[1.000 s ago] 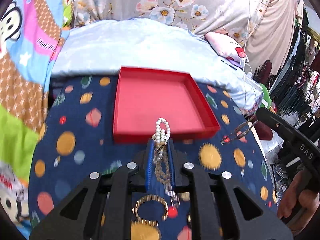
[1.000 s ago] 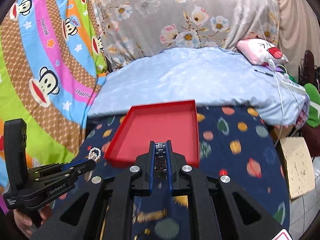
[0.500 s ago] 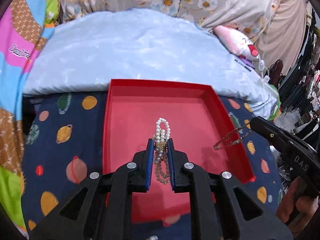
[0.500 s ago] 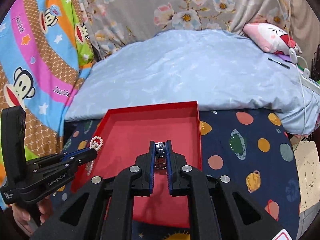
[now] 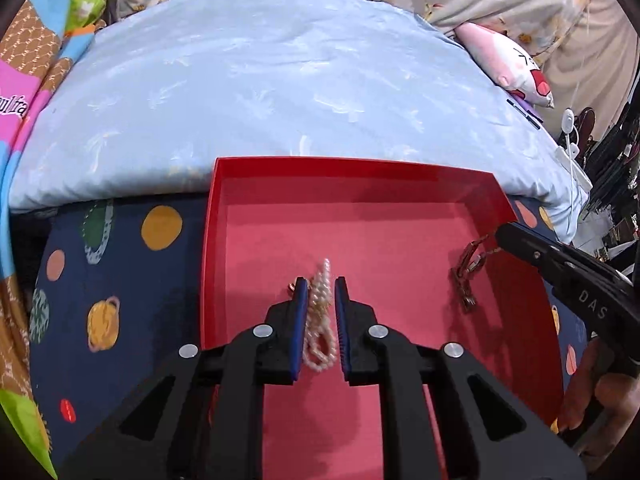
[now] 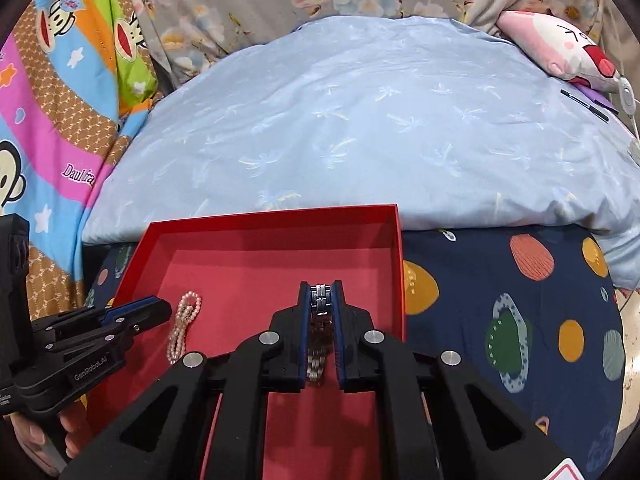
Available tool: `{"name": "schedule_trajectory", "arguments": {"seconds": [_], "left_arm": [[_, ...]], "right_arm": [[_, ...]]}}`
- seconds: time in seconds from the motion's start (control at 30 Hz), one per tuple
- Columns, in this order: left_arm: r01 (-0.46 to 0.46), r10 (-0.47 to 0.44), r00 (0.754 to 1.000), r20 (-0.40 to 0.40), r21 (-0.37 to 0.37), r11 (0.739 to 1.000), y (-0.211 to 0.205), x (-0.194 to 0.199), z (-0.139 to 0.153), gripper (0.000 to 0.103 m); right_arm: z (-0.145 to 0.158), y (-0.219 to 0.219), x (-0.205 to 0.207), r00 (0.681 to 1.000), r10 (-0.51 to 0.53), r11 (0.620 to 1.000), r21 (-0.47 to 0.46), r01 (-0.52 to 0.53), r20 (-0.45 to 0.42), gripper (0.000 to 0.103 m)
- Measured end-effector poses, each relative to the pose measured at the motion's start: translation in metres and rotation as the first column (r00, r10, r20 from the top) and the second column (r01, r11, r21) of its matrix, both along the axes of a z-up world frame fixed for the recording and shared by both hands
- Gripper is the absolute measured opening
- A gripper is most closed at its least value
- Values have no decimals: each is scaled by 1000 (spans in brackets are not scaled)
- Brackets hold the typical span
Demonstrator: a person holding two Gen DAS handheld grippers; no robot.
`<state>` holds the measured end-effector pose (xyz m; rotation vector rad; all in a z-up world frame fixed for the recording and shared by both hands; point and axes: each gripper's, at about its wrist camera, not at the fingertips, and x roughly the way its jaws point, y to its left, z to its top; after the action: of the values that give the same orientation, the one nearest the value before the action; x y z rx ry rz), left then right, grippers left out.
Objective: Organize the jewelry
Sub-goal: 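Open the right gripper to drop the silver watch into the tray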
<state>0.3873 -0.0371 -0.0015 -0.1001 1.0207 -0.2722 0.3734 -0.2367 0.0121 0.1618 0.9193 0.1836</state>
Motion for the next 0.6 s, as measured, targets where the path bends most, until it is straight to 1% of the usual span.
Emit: {"name": "schedule_trajectory", "arguments": {"seconds": [0.07,0.13,0.17,0.2,0.37,0.6], "left_arm": [[1,-1,1000,-14,-3,1000,2,6,-2,21],[-12,12,1000,-10,-1,1000,3,9,-1,41],[-24,24,1000,5,2,1000,4,9,1,45],[-34,34,999,19,7,999,5,9,3,49],[-61,60,996,62,15,998,12,-1,14,49],[-99,88,986,144,68,993,17,-44,33,49]], "right_arm": [[-1,0,6,1000,2,1000,0,-2,-8,10],[1,0,8,1000,-8,1000,-8,8,7,14],[2,0,9,1000,-14,1000,-13,14,14,20],[4,-1,8,999,-22,1000,-11,22,23,23],[13,-6,-9,997,-37,999,-5,38,64,23],[35,-3,-65,991,-33,999,6,33,128,23]]}}
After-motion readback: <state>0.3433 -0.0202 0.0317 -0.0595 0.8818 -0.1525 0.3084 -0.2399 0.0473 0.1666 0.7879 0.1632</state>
